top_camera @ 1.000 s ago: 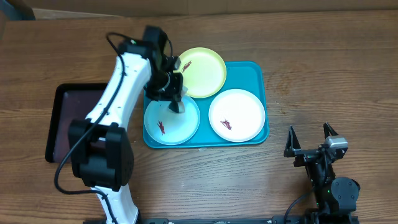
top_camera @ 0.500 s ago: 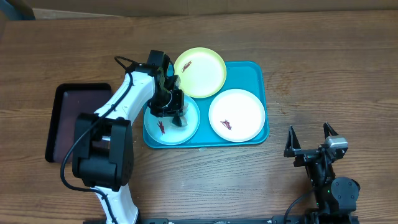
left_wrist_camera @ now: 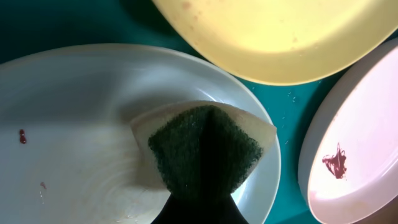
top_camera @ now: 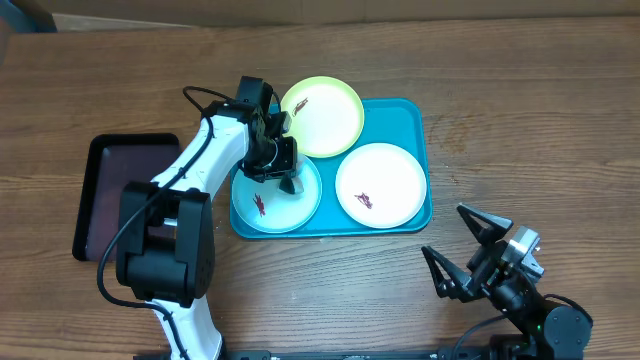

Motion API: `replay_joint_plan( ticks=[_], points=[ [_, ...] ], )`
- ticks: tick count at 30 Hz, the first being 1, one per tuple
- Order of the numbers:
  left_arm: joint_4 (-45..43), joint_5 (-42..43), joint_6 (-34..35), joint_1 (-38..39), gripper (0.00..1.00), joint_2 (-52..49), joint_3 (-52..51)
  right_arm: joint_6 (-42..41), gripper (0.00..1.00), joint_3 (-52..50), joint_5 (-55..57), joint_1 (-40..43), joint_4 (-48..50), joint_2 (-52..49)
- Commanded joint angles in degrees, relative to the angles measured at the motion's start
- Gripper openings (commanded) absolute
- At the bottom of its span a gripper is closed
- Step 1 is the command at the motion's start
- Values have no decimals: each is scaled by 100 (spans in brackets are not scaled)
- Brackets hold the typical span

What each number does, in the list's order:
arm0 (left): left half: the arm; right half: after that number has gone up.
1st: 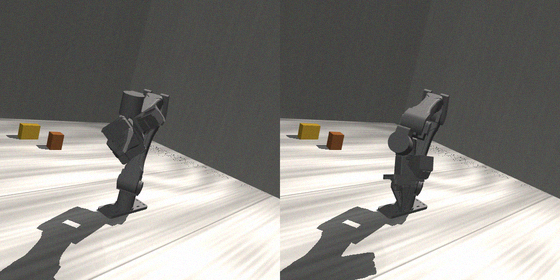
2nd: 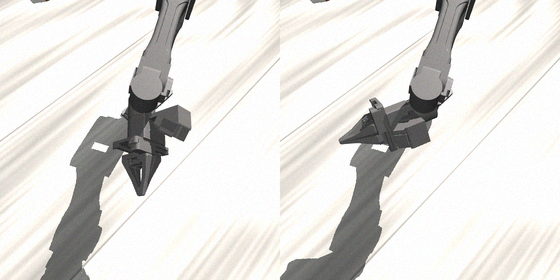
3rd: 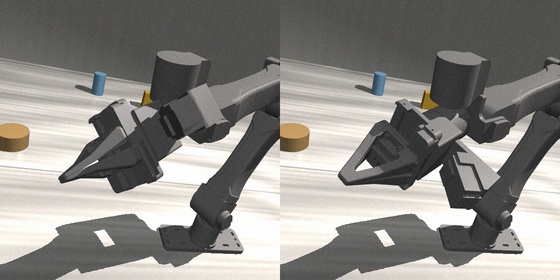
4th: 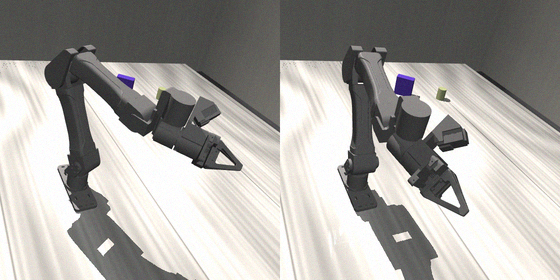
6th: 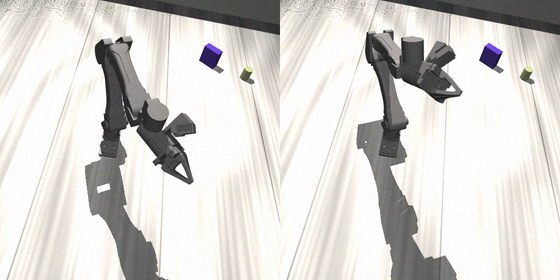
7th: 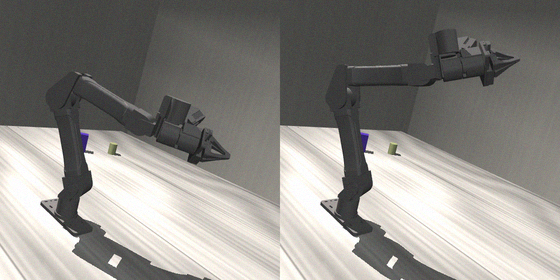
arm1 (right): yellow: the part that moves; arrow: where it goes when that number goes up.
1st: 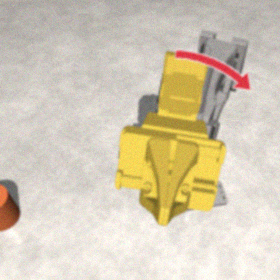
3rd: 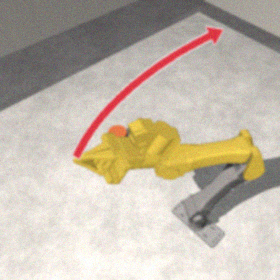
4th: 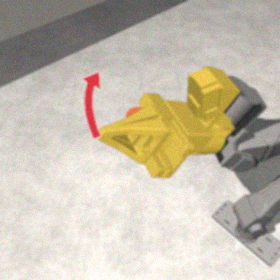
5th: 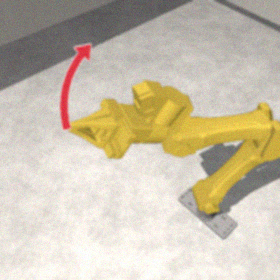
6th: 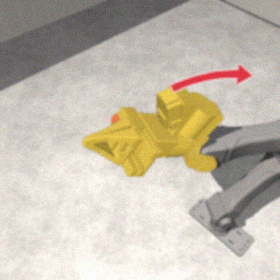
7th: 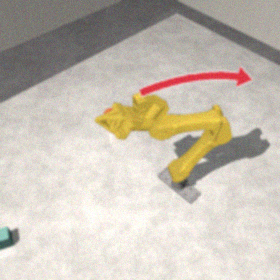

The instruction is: Clean dirty plates on tray and stack at the side

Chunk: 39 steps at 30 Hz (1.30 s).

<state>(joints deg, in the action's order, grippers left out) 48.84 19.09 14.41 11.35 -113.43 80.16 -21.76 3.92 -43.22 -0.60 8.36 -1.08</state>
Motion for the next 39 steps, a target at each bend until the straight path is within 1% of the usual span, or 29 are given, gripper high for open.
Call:
replay_joint_plan(
  ticks=[1, 2, 5, 8, 10, 12, 13, 14, 15, 17, 18, 19, 20, 21, 22, 25, 28, 29, 30, 32, 33, 35, 39],
  points=[
    [28, -15, 240, -160, 4, 28, -31, 118, 100, 1016, -404, 153, -592, -358],
    [42, -11, 267, -201, 4, 28, -31, 380, 100, 1388, -404, 199, -1073, -612],
    [83, 0, 278, -313, 4, 28, -31, 1574, 100, 2802, -376, 264, -2898, -1814],
    [116, 2, 278, -348, 4, 28, -31, 2457, 100, 4581, -146, 243, -5005, -3515],
    [133, 2, 280, -345, 4, 28, -31, 2671, 100, 5768, -144, 201, -6216, -4623],
    [168, 2, 280, -341, 4, 28, -31, 2581, 100, 6763, -251, 149, -7066, -5532],
    [188, 0, 278, -341, 4, 28, -31, 2566, 100, 7274, -518, 136, -7449, -5993],
    [197, 0, 278, -341, 4, 28, -31, 2568, 100, 7665, -782, 136, -7632, -6358],
    [203, -2, 275, -341, 4, 28, -31, 2562, 100, 8054, -1088, 136, -7724, -6736],
    [203, -20, 273, -352, 5, 28, -31, 2564, 100, 8513, -1650, 131, -7936, -7289],
    [205, -20, 271, -363, 4, 28, -31, 2559, 100, 8640, -2024, 114, -7812, -7554],
    [212, -20, 271, -365, 4, 28, -31, 2426, 100, 8706, -2159, 83, -7654, -7757],
    [223, -20, 271, -369, 4, 28, -31, 2205, 99, 8747, -2070, 28, -7510, -7930],
    [234, -22, 271, -369, 4, 28, -31, 1958, 92, 8760, -1727, -66, -7379, -8089],
    [238, -20, 273, -369, 4, 26, -31, 1648, 89, 8760, -1158, -203, -7278, -8227],
    [238, -17, 273, -369, 4, 28, -31, 772, 88, 8760, 1700, -1082, -7224, -8668],
    [236, -17, 273, -369, 4, 28, -31, 225, 87, 8767, 3167, -1910, -7228, -9049],
    [236, -17, 273, -369, 4, 28, -31, 197, 87, 8767, 3353, -2127, -7173, -9169],
    [236, -17, 273, -369, 4, 28, -31, 197, 84, 8767, 3508, -2328, -7066, -9304],
    [264, -15, 273, -369, 4, 28, -31, 199, 67, 8767, 3630, -2549, -6811, -9503],
    [302, -15, 273, -369, 4, 28, -31, 197, 65, 8767, 3539, -2649, -6673, -9589],
    [367, -17, 273, -369, 4, 28, -31, 199, 66, 8765, 3421, -2776, -6428, -9678],
    [411, -15, 273, -369, 4, 28, -31, -149, 73, 8618, 3412, -2935, -5742, -9801]
  ],
)
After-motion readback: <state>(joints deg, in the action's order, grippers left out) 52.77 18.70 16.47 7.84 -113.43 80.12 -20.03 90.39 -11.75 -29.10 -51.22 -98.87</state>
